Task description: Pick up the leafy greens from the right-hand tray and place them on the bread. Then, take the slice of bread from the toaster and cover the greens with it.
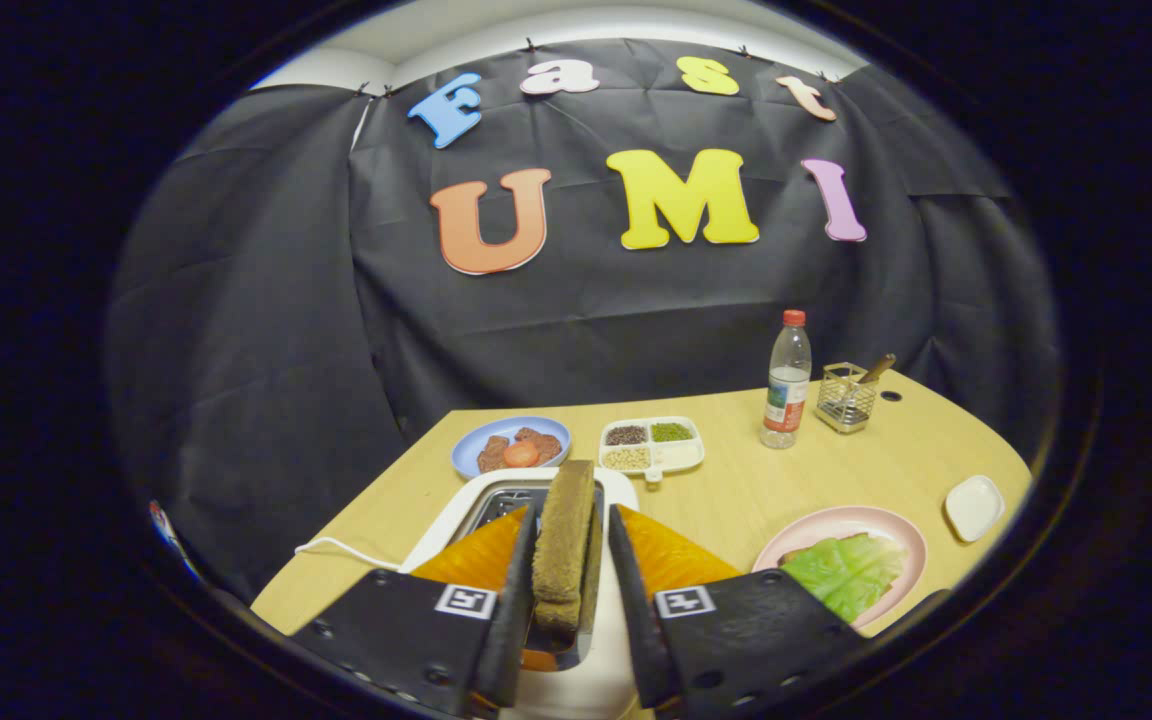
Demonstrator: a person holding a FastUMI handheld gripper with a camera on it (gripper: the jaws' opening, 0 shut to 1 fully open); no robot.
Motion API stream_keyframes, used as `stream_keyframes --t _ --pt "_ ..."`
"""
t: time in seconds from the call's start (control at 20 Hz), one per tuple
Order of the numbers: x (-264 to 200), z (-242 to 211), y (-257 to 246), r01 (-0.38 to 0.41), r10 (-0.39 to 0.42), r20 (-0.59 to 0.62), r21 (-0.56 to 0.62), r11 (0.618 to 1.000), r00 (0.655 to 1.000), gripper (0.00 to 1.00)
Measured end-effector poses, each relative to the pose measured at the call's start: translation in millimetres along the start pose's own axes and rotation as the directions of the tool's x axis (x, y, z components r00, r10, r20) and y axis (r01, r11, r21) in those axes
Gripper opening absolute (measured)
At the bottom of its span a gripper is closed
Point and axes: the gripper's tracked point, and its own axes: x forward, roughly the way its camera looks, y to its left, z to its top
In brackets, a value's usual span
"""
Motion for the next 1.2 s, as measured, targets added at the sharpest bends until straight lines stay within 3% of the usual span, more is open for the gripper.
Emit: stream_keyframes --t 0.15,0.7,1.2 --pt "1 3 10 -0.068 0.069 -0.01 0.054 0.996 0.998 0.09" --pt "-76 89 -12 -0.196 0.181 0.151 0.09 0.976 0.972 0.09" --pt "-144 121 -169 -0.07 0.035 0.289 0.113 0.991 0.957 0.09"
